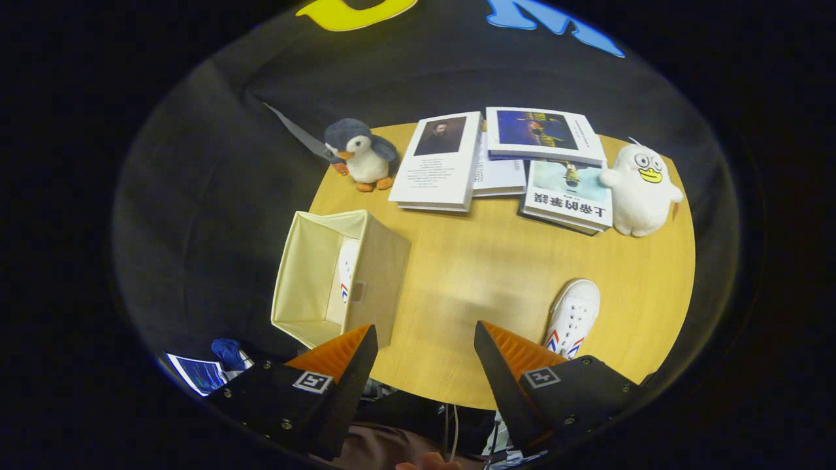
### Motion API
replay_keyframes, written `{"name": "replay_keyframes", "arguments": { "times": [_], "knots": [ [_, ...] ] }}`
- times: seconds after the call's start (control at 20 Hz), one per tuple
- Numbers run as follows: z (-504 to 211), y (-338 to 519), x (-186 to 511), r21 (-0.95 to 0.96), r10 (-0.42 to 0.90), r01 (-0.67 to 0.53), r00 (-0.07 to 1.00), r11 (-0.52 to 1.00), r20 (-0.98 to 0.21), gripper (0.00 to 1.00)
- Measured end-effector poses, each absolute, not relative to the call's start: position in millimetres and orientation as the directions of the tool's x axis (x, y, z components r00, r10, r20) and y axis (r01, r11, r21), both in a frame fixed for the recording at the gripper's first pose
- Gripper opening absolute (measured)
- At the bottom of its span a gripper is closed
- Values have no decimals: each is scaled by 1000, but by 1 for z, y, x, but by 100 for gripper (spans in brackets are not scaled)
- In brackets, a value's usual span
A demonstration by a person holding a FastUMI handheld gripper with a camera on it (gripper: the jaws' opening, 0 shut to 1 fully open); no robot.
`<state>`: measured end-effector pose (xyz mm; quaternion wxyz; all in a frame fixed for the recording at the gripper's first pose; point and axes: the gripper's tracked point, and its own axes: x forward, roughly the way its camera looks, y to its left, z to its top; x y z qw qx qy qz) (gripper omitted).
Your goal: Open the storage box then place both shoes into the box .Put the left shoe in first, then the right shoe, with the right side of both shoes facing outward in a uniform manner.
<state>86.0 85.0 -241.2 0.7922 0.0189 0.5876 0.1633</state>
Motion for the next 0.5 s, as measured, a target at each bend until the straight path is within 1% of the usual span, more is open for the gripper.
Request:
{"name": "replay_keyframes", "arguments": {
  "times": [0.15, 0.5],
  "knots": [
    [-248, 41, 84, 195, 242, -181, 287, 964, -927, 90],
    [-275, -37, 69, 173, 188, -76, 298, 982, -936, 90]
  ]
}}
